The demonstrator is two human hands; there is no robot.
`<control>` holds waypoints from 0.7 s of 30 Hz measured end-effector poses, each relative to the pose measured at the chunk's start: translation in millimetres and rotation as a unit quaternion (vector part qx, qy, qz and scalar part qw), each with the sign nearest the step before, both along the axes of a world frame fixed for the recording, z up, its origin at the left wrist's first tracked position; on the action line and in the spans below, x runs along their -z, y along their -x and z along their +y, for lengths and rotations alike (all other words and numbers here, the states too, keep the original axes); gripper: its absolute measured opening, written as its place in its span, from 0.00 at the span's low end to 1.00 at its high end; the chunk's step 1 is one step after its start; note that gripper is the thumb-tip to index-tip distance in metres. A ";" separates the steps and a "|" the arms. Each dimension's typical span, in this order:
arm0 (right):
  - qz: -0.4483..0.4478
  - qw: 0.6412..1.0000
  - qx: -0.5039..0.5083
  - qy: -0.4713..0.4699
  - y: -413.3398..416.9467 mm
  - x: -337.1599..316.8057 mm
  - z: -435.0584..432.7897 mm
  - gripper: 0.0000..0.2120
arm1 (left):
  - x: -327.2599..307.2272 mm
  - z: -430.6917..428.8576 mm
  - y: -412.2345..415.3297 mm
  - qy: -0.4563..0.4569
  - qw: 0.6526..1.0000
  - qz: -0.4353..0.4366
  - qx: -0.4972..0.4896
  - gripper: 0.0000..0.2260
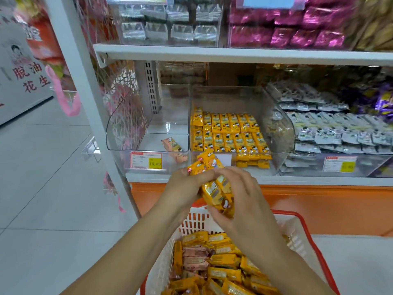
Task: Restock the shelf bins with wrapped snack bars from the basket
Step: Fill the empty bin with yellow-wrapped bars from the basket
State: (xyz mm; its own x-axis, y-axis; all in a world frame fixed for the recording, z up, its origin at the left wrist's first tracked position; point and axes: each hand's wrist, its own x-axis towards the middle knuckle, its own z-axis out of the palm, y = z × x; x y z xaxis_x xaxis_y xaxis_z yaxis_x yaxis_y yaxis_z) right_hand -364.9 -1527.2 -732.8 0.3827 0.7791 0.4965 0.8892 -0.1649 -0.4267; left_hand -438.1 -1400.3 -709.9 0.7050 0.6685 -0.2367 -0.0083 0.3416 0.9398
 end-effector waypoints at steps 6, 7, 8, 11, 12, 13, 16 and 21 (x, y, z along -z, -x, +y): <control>0.060 0.996 0.039 -0.043 -25.4 -31.5 25.1 0.31 | -26.8 13.6 -9.2 -0.057 0.996 -0.057 0.040 0.20; 0.092 0.994 0.036 -0.045 -32.0 -39.5 30.8 0.30 | -28.6 17.5 -10.6 -0.075 0.995 -0.059 0.025 0.20; 0.115 0.991 0.041 -0.047 -40.8 -47.2 37.4 0.29 | -29.7 22.0 -11.8 -0.115 0.992 -0.056 -0.004 0.21; 0.133 0.986 0.095 -0.031 -79.9 -67.3 66.7 0.28 | -29.7 37.6 -14.0 -0.280 0.953 -0.005 -0.111 0.20; 0.136 0.984 0.117 -0.004 -95.6 -71.2 80.0 0.28 | -28.6 41.8 -13.3 -0.303 0.945 0.013 -0.120 0.19; 0.142 0.980 0.137 0.029 -110.5 -73.9 94.0 0.28 | -26.3 45.8 -13.0 -0.313 0.942 0.028 -0.118 0.17; 0.171 0.961 0.185 0.117 -147.1 -75.3 138.0 0.30 | -16.3 54.4 -12.7 -0.353 0.928 0.052 -0.108 0.15; 0.160 0.949 0.205 0.180 -161.8 -70.0 190.6 0.31 | -9.4 60.0 -14.6 -0.373 0.917 0.070 -0.125 0.14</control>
State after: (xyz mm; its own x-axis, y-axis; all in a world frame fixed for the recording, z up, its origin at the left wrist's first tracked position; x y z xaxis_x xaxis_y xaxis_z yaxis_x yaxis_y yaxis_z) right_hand -203.1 -1336.6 -662.8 0.7771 0.6285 0.0332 0.5524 -0.6558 -0.5147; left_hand -423.5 -1340.2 -700.4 0.5062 0.8170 0.2762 0.1392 -0.3935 0.9087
